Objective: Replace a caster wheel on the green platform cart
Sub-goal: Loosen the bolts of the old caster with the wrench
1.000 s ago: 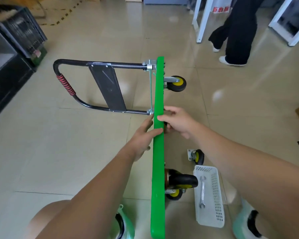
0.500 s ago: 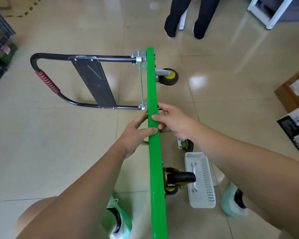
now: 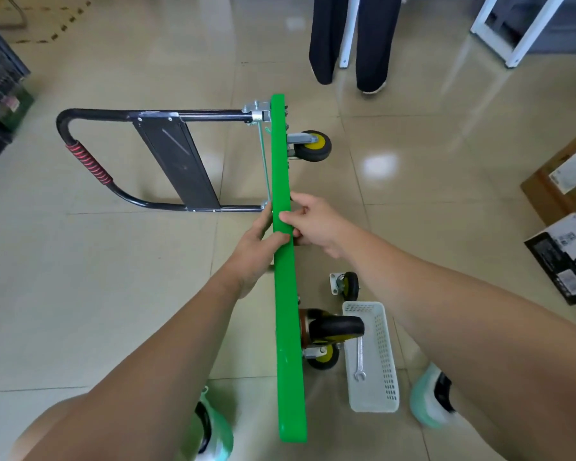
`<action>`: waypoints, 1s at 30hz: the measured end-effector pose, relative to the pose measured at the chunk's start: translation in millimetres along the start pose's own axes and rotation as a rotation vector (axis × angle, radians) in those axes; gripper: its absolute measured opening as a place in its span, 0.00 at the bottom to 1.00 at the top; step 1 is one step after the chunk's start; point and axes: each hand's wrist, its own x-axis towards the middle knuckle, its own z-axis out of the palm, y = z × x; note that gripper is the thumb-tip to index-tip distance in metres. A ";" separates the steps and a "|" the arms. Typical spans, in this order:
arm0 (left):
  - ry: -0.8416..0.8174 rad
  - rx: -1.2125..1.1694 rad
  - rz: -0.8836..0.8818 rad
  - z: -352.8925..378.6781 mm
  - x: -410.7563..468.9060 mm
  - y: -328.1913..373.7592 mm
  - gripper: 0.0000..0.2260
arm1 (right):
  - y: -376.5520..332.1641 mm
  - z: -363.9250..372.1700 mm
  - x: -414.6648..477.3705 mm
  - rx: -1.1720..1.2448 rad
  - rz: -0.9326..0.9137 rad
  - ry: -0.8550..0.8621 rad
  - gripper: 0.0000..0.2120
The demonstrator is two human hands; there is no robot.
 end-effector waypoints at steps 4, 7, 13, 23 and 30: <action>0.100 0.071 0.010 15.7 -12.4 -4.0 0.34 | 3.6 -3.7 -0.8 0.012 0.005 -0.035 0.28; 0.096 0.095 0.026 19.8 -19.0 -5.3 0.34 | -0.3 -6.9 -0.3 0.016 0.012 -0.056 0.29; 0.055 0.090 0.007 7.1 -15.3 -2.5 0.37 | -8.8 -5.0 4.0 0.050 0.005 -0.060 0.30; 0.096 0.141 0.086 19.8 -32.6 -16.9 0.34 | 93.6 -66.6 -36.0 0.133 0.184 0.259 0.18; 0.157 0.076 0.082 28.2 -26.2 -22.5 0.33 | 259.1 -72.6 -58.1 -0.136 0.535 0.357 0.05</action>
